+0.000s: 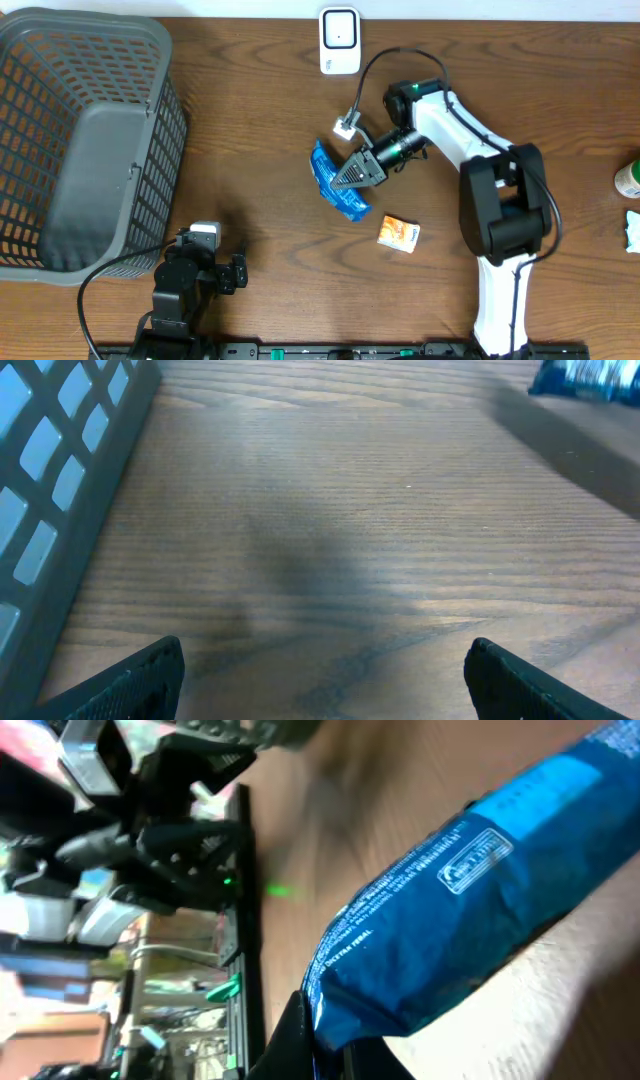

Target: Scan the item barcode

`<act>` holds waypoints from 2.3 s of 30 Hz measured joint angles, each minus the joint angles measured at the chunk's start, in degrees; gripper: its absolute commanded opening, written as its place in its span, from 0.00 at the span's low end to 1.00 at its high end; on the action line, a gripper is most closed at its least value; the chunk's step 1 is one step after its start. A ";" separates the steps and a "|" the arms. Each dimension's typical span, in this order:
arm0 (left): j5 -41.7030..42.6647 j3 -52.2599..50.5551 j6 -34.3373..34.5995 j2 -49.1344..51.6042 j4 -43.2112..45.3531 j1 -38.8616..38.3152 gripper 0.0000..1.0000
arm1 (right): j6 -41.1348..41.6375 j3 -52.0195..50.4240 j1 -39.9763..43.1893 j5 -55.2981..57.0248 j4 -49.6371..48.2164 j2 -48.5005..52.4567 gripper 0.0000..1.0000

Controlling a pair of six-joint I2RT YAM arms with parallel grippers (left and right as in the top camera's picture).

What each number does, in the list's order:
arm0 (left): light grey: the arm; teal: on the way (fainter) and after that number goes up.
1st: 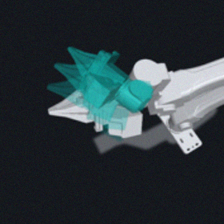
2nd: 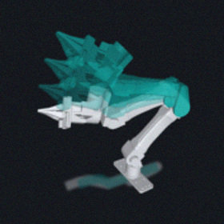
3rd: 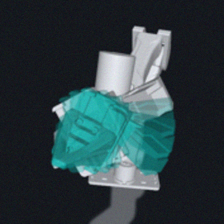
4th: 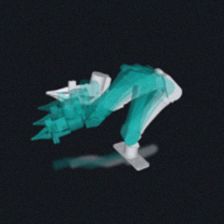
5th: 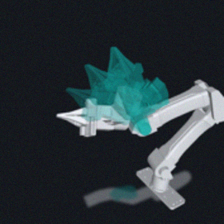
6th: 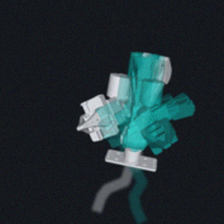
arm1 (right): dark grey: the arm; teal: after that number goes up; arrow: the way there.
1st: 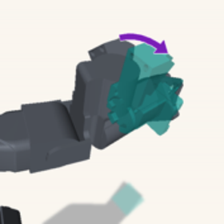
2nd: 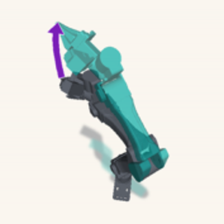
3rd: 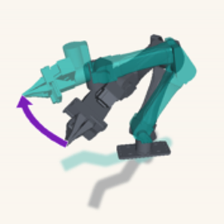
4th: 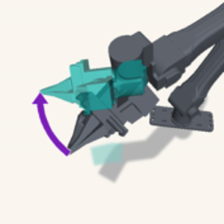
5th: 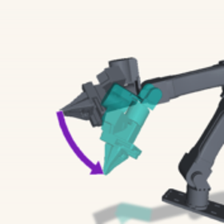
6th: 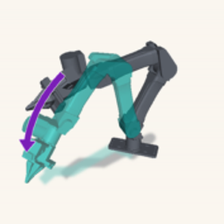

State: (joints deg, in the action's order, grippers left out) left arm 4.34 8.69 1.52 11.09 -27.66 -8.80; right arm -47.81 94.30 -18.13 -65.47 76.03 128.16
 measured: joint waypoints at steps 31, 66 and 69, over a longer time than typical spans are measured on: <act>0.00 0.00 0.00 0.00 -0.02 0.00 0.90 | -9.20 -16.28 12.92 5.84 -13.51 4.00 0.01; 0.00 0.00 0.00 0.00 -0.02 0.00 0.90 | 17.92 -14.43 0.22 15.74 -29.35 -0.15 0.01; 0.00 0.00 0.00 0.00 -0.02 0.00 0.90 | 18.29 -14.43 -0.39 15.65 -29.68 -0.15 0.01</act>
State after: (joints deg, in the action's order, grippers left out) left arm 4.34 8.69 1.52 11.09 -27.68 -8.80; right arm -29.52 79.88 -18.52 -49.82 46.35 128.01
